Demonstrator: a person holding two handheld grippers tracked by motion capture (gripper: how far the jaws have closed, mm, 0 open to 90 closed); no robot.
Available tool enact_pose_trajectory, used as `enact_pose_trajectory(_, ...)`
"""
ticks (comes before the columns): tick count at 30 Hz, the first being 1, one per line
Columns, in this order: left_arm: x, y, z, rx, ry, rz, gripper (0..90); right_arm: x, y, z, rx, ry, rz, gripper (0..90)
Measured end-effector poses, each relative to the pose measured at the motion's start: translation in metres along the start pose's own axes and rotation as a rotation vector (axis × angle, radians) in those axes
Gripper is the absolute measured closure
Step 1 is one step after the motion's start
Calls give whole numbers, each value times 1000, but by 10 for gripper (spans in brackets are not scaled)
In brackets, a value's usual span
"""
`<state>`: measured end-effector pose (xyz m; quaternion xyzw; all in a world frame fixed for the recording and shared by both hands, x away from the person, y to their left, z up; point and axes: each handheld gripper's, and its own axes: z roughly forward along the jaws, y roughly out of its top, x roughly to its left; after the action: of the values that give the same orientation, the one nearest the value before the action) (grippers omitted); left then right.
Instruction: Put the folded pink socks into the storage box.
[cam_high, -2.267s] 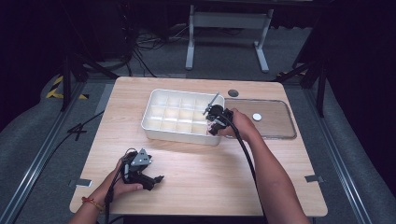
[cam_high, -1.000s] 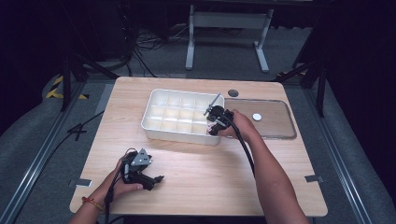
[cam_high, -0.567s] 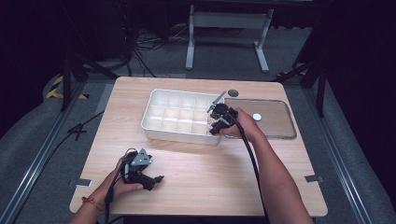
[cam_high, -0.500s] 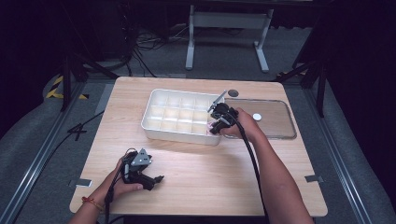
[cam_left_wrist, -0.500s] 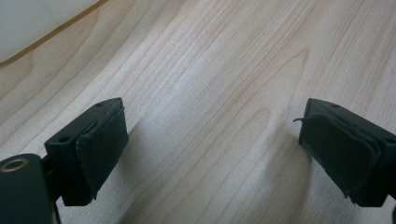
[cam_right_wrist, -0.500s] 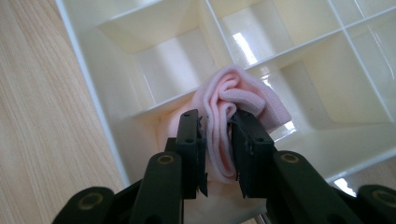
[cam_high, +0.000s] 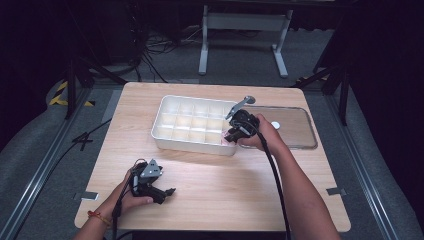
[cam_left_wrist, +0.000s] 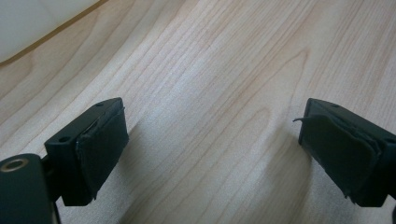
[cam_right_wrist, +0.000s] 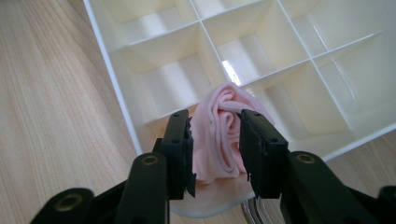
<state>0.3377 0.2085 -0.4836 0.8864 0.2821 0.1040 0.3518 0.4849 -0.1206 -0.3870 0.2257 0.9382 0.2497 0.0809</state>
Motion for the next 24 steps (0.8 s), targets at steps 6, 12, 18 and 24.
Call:
enact_pose_trajectory(6,0,0,0,0,-1,-1,82,3,-3,-4,-11,-13,-5,592)
enact_pose_trajectory(12,0,0,0,2,0,2,81,7,-8,-13,-42,-29,-13,558)
enact_pose_trajectory(18,0,1,0,2,-1,4,79,9,-11,-22,-58,-56,-14,513)
enact_pose_trajectory(24,0,0,0,2,-1,3,78,14,-16,-31,-77,-75,-17,490)
